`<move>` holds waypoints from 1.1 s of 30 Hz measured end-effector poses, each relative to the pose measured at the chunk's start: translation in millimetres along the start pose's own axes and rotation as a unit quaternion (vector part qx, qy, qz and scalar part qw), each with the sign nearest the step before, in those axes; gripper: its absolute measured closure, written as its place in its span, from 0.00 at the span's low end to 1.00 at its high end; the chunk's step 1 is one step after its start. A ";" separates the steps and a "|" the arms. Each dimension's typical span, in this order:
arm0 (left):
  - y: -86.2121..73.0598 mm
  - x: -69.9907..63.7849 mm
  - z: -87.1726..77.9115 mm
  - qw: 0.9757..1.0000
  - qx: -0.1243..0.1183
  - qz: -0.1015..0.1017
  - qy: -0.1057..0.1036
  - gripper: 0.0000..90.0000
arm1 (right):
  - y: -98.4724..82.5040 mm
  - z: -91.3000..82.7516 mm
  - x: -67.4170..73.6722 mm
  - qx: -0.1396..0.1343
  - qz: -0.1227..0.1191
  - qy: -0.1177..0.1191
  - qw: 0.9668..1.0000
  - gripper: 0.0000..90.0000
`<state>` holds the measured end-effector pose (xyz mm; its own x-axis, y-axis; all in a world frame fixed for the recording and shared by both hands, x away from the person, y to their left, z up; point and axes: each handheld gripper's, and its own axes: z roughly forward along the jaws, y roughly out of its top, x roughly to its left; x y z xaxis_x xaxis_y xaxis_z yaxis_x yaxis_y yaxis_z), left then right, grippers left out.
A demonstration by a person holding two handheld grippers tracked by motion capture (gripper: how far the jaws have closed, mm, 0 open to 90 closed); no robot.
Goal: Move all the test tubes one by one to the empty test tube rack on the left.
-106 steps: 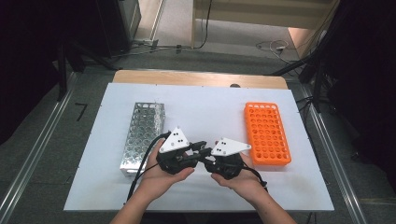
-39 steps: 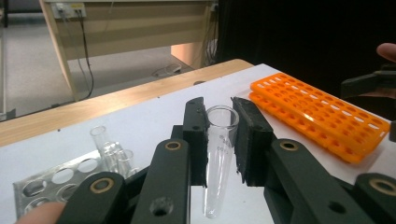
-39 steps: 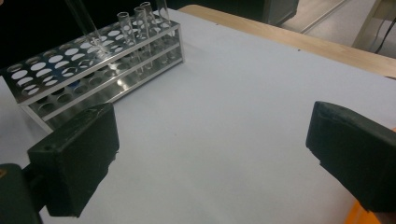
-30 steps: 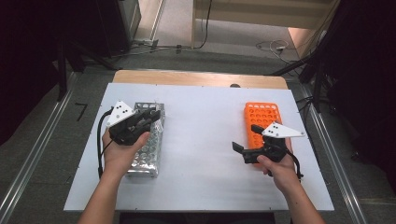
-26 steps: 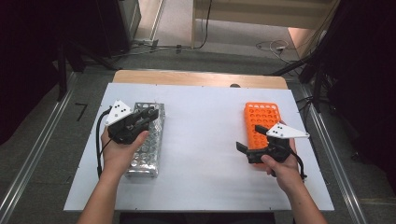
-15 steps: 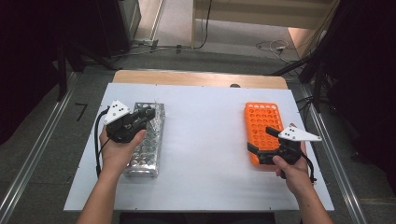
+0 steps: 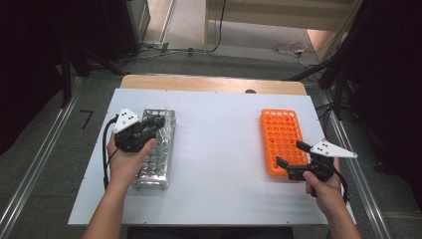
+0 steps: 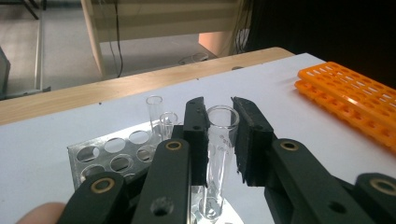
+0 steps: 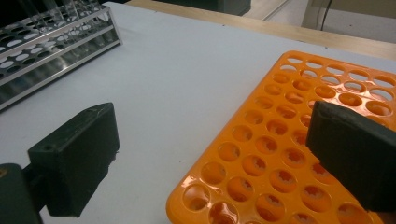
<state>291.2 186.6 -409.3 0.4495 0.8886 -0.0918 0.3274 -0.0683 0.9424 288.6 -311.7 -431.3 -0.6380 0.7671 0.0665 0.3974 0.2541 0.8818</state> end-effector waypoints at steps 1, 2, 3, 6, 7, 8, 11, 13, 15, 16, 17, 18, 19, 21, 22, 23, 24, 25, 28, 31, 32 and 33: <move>-0.6 -0.2 0.6 1.000 0.002 0.002 0.000 0.83 | -0.7 -1.1 -0.9 0.000 0.000 -0.001 1.000 0.01; -1.4 -0.6 1.3 1.000 0.002 0.003 0.002 0.83 | -1.3 -2.0 -1.6 -0.001 0.000 -0.002 1.000 0.01; -2.1 -0.7 1.9 1.000 0.003 0.004 0.002 0.83 | -1.9 -3.0 -2.0 0.000 0.002 -0.003 1.000 0.01; -4.4 -1.8 4.4 1.000 0.009 0.008 0.004 0.83 | -3.2 -4.0 -3.3 0.000 0.003 -0.005 1.000 0.01; -5.2 -2.1 5.1 1.000 0.011 0.008 0.004 0.83 | -3.1 -4.1 -3.7 0.000 0.004 -0.006 1.000 0.01; -5.9 -2.6 5.8 1.000 0.013 0.009 0.004 0.83 | -2.9 -4.2 -3.8 0.000 0.005 -0.006 1.000 0.01; -8.2 -4.7 8.0 1.000 0.018 0.017 0.005 0.83 | -3.0 -4.0 -3.8 0.000 0.004 -0.005 1.000 0.01; -9.4 -5.3 9.3 1.000 0.023 0.019 0.007 0.83 | -3.2 -3.7 -4.3 0.000 0.004 -0.005 1.000 0.01; -10.6 -5.9 10.5 0.999 0.025 0.020 0.008 0.83 | -3.3 -3.6 -4.9 -0.001 0.004 -0.004 1.000 0.01; -11.1 -6.2 11.0 0.999 0.028 0.022 0.010 0.83 | -3.4 -3.4 -5.0 -0.001 0.005 -0.004 1.000 0.01; -11.7 -6.7 11.5 0.999 0.030 0.022 0.011 0.83 | -3.6 -3.3 -5.2 0.000 0.005 -0.005 1.000 0.01; -12.1 -6.9 11.7 0.999 0.030 0.022 0.012 0.83 | -3.7 -3.2 -5.2 0.000 0.005 -0.004 1.000 0.01; -12.5 -6.9 11.7 0.999 0.031 0.022 0.012 0.83 | -3.8 -3.0 -5.4 0.000 0.005 -0.003 1.000 0.01; -13.3 -6.8 11.4 0.999 0.032 0.020 0.012 0.83 | -3.9 -2.7 -5.4 0.000 0.005 -0.004 1.000 0.01; -13.7 -6.5 11.2 0.999 0.032 0.018 0.013 0.83 | -4.0 -2.7 -5.5 0.000 0.005 -0.003 1.000 0.01; -14.4 -5.9 11.1 0.999 0.033 0.015 0.012 0.83 | -4.0 -2.5 -5.5 0.001 0.004 -0.003 1.000 0.01; -15.0 -5.7 11.3 0.999 0.034 0.013 0.012 0.83 | -4.1 -2.4 -5.4 0.001 0.004 -0.004 1.000 0.01; -15.4 -5.5 11.4 0.999 0.037 0.012 0.013 0.83 | -4.2 -2.2 -5.4 0.001 0.004 -0.004 1.000 0.01; -15.7 -5.1 12.2 0.999 0.044 0.009 0.015 0.83 | -4.5 -1.7 -5.6 0.002 0.005 -0.003 1.000 0.01; -15.6 -5.9 14.0 0.998 0.054 0.007 0.017 0.83 | -5.1 -1.1 -5.8 0.002 0.005 -0.001 1.000 0.01; -15.5 -6.0 14.1 0.998 0.055 0.006 0.016 0.83 | -5.2 -1.1 -6.0 0.002 0.005 -0.001 1.000 0.01; -15.5 -6.2 14.2 0.998 0.056 0.005 0.017 0.83 | -5.2 -1.0 -6.1 0.003 0.006 -0.001 1.000 0.01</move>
<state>295.2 175.8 -427.9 0.4253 0.9024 -0.0698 0.4144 -0.1256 0.9014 289.8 -318.3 -435.8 -0.6320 0.7713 0.0757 0.4082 0.2483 0.8785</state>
